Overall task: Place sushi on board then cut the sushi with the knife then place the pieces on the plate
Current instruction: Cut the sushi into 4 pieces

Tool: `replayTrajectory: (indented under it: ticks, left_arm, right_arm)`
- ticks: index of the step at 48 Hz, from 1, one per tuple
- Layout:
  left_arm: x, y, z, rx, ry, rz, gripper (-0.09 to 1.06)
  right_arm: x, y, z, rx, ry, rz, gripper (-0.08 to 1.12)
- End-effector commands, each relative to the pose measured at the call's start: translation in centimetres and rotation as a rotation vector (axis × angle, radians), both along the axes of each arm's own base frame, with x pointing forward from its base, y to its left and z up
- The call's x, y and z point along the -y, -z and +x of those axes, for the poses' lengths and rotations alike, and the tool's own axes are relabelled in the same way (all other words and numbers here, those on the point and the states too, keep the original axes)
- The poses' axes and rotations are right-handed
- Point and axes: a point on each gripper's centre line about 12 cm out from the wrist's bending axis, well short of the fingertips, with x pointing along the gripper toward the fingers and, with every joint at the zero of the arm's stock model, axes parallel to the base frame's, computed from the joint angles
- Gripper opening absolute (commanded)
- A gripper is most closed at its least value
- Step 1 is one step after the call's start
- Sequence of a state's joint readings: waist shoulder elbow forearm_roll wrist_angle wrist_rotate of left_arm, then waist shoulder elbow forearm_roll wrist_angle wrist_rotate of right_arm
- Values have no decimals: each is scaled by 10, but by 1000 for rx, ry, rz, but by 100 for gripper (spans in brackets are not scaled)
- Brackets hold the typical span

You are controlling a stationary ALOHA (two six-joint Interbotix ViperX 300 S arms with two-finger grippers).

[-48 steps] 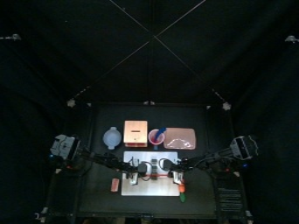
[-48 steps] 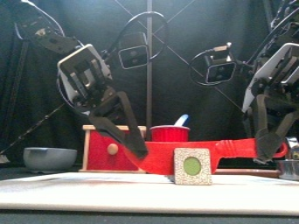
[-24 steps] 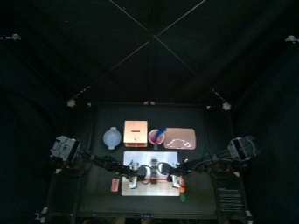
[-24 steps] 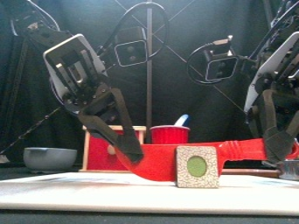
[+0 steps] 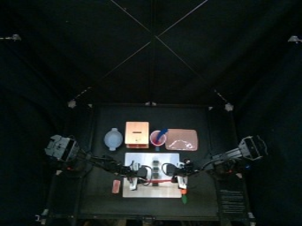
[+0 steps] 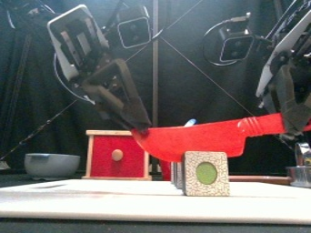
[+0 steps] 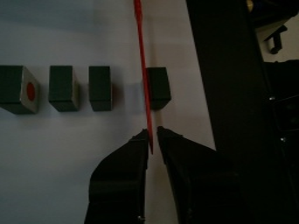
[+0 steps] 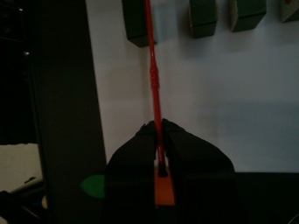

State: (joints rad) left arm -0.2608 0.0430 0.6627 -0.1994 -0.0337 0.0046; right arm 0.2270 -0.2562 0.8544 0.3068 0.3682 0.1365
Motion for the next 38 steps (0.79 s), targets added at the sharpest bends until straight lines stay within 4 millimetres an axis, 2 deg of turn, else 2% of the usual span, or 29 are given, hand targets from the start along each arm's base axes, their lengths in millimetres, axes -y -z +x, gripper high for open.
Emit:
replayTrajectory:
  ticks: [1,10,16,26,31,38]
  left_arm:
    - [-5,-24,0,70,7,8,74]
    - [-21,-40,-8,133,10,50,74]
    - [-33,-42,-11,159,-8,67,74]
    - [-44,-40,-11,190,-33,75,74]
    - [-51,-40,-9,210,-52,80,74]
    - [-64,-43,-4,248,-77,94,74]
  right_arm:
    - [5,-23,-8,47,4,17,28]
    - [14,-43,-36,50,13,45,28]
    - [25,-49,-61,34,63,74,28]
    - [38,-47,-111,-59,157,126,28]
    - [40,-44,-127,-96,183,140,28]
    - [39,-28,-144,-227,193,158,28]
